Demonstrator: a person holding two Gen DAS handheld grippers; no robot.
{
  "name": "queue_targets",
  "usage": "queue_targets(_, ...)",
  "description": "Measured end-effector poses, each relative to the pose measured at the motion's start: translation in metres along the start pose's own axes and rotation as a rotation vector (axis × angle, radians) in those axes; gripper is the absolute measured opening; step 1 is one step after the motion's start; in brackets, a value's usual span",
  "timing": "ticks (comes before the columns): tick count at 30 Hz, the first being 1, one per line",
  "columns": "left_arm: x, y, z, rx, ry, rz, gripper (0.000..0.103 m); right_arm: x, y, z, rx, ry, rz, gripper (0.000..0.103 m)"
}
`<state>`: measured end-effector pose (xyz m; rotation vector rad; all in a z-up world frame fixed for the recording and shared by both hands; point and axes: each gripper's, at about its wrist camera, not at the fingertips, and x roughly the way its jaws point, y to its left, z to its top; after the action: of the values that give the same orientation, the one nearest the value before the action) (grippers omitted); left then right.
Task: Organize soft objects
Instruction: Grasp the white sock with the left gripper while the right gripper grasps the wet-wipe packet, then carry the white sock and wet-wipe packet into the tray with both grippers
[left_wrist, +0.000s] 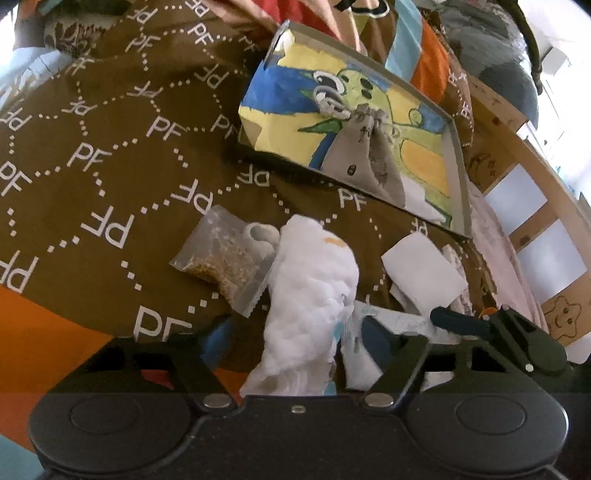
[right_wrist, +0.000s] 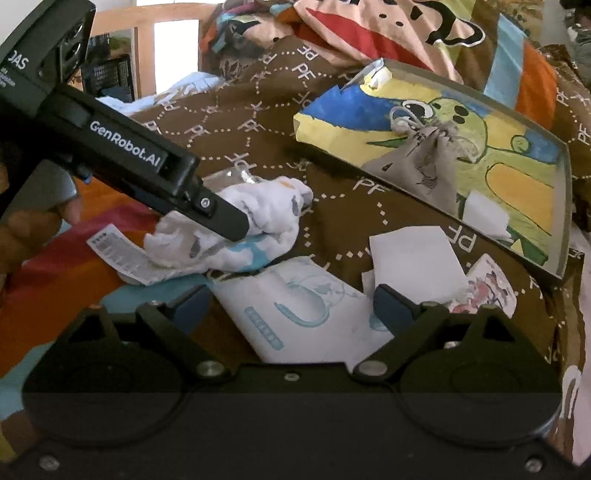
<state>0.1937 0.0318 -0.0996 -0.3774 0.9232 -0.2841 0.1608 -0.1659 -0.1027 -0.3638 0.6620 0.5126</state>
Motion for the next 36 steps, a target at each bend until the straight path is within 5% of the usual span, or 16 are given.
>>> queue_targets(2, 0.003, 0.001, -0.001, -0.007, 0.017, 0.006, 0.051, 0.003, 0.0, 0.0, -0.003, 0.003, -0.021, 0.09)
queue_targets(13, 0.005, 0.003, -0.004, -0.027, 0.021, 0.004, 0.023, 0.015, -0.005, -0.004, 0.022, 0.04, 0.005, 0.073)
queue_targets(23, -0.009, -0.002, -0.011, -0.023, 0.015, -0.002, 0.019, 0.017, -0.012, -0.007, 0.064, 0.079, 0.021, 0.053)
queue_targets(31, -0.025, -0.008, -0.019, -0.011, -0.004, 0.009, 0.019, 0.007, -0.011, -0.009, 0.09, 0.067, 0.021, 0.022)
queue_targets(36, -0.034, -0.012, -0.023, 0.017, -0.024, 0.02, 0.019, -0.002, -0.006, -0.009, 0.094, 0.038, 0.016, 0.016)
